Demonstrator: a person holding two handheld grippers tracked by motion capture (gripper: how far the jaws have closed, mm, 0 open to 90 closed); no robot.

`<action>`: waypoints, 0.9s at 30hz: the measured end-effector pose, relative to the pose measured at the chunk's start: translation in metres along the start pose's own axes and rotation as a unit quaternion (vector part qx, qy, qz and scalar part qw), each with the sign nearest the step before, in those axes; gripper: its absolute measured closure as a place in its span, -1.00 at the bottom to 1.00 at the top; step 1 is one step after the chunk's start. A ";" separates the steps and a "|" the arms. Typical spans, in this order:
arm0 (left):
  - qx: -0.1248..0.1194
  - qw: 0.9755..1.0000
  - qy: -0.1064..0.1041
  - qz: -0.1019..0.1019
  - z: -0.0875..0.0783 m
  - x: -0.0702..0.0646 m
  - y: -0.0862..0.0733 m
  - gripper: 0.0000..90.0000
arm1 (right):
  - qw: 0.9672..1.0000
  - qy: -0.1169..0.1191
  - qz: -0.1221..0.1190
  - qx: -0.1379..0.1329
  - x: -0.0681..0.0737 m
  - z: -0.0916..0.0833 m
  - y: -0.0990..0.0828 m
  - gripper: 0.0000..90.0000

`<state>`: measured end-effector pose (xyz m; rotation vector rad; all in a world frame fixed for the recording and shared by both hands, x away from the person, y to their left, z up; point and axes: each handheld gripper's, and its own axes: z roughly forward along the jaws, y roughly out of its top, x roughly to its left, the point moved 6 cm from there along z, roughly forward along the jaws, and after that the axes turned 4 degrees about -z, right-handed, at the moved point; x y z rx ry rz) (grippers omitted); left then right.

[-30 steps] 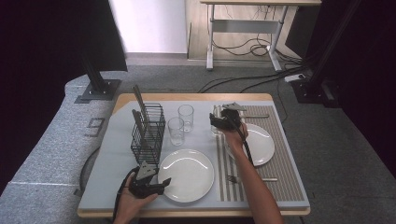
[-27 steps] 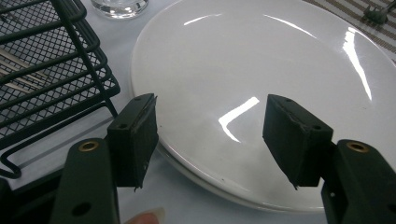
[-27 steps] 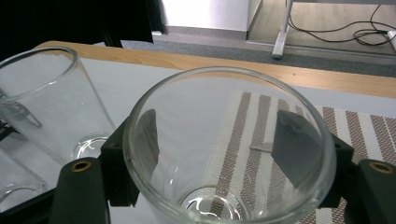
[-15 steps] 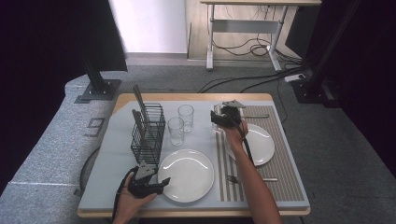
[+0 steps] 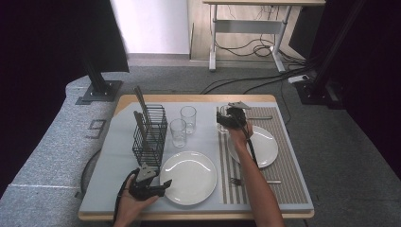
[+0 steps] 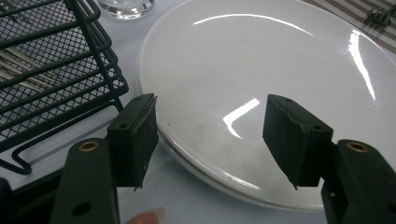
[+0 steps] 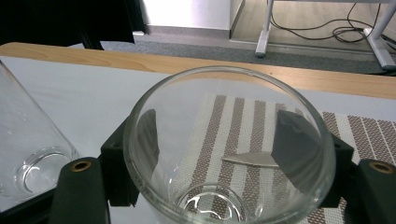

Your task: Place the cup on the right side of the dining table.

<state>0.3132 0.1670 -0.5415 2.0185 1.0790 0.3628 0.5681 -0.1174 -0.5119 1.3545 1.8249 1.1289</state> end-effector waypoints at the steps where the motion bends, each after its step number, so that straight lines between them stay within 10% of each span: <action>1: 0.000 1.000 0.000 0.000 0.000 0.000 0.000 -0.21 | 1.000 0.000 0.000 0.000 0.000 0.000 0.000 -0.36; 27: 0.001 1.000 0.000 0.002 0.001 -0.002 0.000 -0.21 | 0.999 -0.008 -0.033 -0.005 0.006 0.004 -0.002 -0.37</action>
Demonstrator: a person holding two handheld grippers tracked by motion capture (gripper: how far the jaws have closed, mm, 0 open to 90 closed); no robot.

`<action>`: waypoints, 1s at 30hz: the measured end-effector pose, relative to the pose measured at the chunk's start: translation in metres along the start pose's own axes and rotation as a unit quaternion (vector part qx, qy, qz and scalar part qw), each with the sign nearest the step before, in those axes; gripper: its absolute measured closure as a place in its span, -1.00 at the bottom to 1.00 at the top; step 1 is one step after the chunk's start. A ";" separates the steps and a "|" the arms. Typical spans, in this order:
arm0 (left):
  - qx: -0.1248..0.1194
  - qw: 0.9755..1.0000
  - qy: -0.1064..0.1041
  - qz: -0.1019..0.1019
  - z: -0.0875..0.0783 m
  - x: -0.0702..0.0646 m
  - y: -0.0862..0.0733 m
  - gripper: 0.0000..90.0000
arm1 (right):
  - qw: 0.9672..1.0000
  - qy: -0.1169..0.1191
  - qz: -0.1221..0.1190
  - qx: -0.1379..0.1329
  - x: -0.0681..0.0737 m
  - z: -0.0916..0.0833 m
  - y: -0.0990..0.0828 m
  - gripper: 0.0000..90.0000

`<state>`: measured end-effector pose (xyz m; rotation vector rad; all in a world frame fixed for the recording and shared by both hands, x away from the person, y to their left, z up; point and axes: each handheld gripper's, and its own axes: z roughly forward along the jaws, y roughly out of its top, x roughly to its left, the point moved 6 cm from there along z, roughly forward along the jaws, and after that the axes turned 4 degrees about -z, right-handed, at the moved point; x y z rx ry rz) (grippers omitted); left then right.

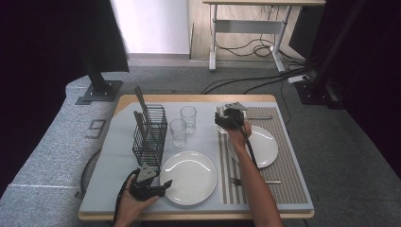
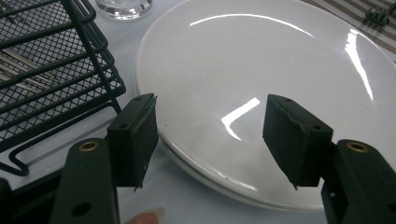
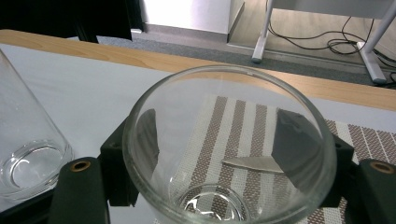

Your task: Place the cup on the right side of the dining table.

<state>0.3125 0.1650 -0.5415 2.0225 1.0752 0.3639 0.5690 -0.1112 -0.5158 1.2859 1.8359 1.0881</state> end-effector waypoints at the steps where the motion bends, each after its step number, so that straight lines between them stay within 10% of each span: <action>1: 0.000 1.000 0.000 0.000 0.000 0.000 0.000 -0.21 | 1.000 0.000 0.000 0.000 0.000 0.000 0.000 -0.37; 30: 0.001 1.000 -0.001 0.000 0.002 -0.001 0.000 -0.21 | 0.998 0.039 0.045 -0.017 -0.004 -0.009 0.006 -0.56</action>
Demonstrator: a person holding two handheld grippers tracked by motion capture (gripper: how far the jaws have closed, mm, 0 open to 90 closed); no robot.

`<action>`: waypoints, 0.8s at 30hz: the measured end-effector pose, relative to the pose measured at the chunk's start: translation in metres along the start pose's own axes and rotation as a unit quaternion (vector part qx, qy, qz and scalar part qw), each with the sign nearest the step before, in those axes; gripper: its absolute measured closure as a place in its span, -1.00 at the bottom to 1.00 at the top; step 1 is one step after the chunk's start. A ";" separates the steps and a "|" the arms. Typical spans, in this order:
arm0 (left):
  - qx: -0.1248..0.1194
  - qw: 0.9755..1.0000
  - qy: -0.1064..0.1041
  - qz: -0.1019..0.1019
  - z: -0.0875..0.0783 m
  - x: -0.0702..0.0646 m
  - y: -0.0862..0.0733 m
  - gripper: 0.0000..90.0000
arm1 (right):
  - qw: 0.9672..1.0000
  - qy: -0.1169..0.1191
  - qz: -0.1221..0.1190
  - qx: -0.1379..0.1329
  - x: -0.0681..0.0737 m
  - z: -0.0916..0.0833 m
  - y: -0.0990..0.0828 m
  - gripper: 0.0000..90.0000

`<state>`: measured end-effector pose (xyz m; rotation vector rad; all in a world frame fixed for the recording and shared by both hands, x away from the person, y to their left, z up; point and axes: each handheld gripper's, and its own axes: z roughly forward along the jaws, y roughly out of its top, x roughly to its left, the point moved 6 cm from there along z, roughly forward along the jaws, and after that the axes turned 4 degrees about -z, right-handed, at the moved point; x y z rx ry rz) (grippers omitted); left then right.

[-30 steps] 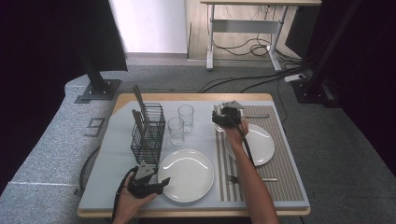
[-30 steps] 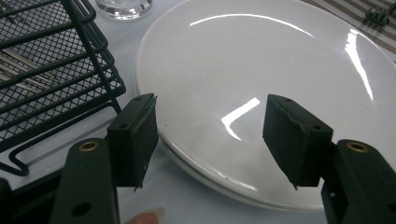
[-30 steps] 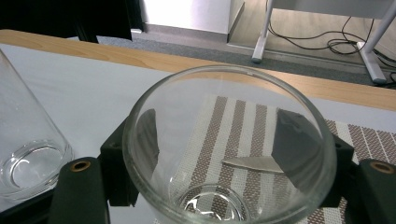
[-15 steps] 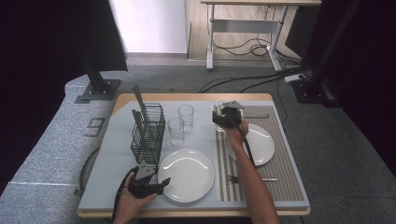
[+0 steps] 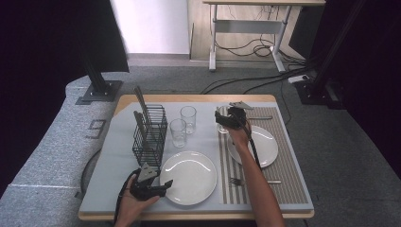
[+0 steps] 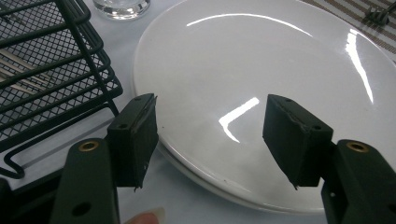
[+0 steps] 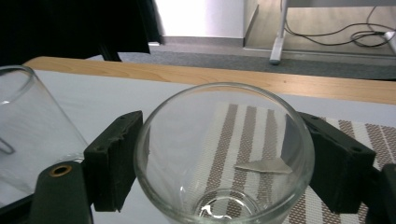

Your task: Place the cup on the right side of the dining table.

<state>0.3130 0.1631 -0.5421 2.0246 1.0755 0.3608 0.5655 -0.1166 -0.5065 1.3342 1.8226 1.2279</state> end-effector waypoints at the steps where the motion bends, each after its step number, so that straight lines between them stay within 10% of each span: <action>1: 0.000 1.000 0.000 0.000 0.000 0.000 0.000 -0.21 | 1.000 0.005 0.004 -0.001 0.000 -0.001 0.000 -0.56; 24: -0.005 1.000 0.004 -0.003 -0.002 0.003 0.003 -0.21 | 0.998 0.059 0.016 -0.022 -0.002 -0.036 -0.001 -0.56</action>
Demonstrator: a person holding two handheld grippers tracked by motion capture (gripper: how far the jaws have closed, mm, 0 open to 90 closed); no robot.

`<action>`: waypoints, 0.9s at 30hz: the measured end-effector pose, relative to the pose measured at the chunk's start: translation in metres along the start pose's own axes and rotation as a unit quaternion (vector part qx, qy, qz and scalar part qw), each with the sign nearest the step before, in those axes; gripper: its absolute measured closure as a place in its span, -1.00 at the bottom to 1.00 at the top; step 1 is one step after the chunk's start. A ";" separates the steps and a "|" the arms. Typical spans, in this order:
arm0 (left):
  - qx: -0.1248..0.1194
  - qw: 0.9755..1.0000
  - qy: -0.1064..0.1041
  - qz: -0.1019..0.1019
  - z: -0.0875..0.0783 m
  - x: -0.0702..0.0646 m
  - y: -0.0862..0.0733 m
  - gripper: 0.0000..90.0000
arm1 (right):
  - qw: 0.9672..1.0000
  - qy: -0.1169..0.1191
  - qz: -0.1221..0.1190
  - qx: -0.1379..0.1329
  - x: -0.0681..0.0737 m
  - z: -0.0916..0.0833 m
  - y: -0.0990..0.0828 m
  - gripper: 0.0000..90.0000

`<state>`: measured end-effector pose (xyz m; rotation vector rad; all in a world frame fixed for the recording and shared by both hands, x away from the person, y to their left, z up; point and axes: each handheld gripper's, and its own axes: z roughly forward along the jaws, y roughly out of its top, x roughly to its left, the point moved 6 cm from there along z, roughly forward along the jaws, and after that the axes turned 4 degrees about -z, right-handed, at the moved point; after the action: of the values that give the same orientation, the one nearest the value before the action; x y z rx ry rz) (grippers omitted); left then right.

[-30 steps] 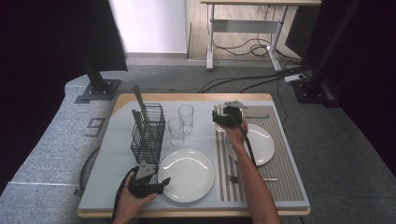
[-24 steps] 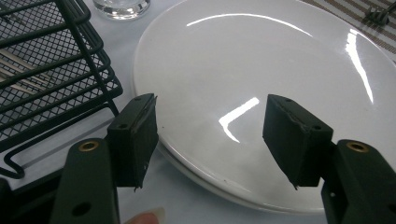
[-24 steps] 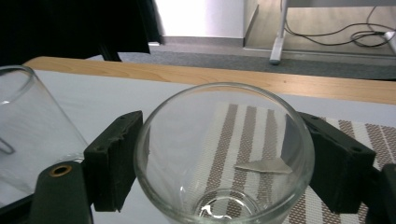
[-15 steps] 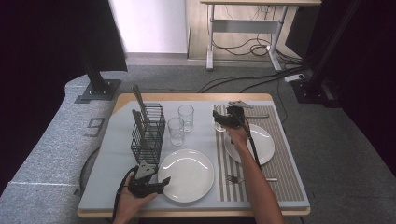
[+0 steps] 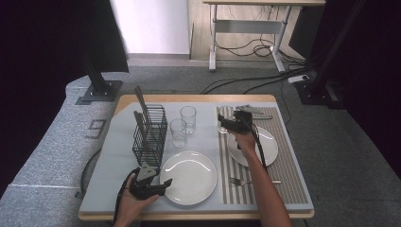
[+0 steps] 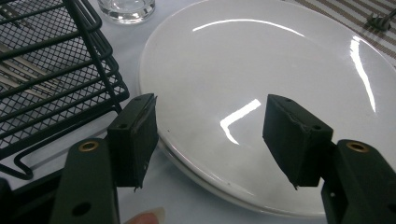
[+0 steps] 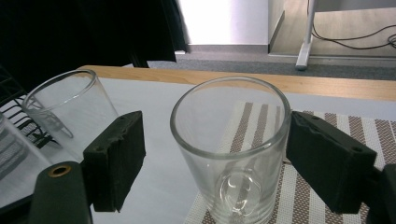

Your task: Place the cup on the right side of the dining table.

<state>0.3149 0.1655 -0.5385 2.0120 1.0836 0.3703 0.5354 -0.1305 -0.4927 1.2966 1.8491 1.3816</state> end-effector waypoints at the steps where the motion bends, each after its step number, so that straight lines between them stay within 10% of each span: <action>1: -0.001 1.000 0.000 -0.001 -0.001 0.000 0.000 -0.21 | 1.000 0.005 -0.001 -0.002 0.001 -0.003 -0.001 -0.56; 27: -0.010 1.000 0.001 0.004 -0.006 -0.003 0.002 -0.21 | 0.999 0.035 -0.013 -0.016 0.013 -0.059 -0.016 -0.53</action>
<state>0.3106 0.1654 -0.5333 1.9995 1.0689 0.3870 0.4753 -0.1461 -0.4841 1.2186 1.8756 1.4528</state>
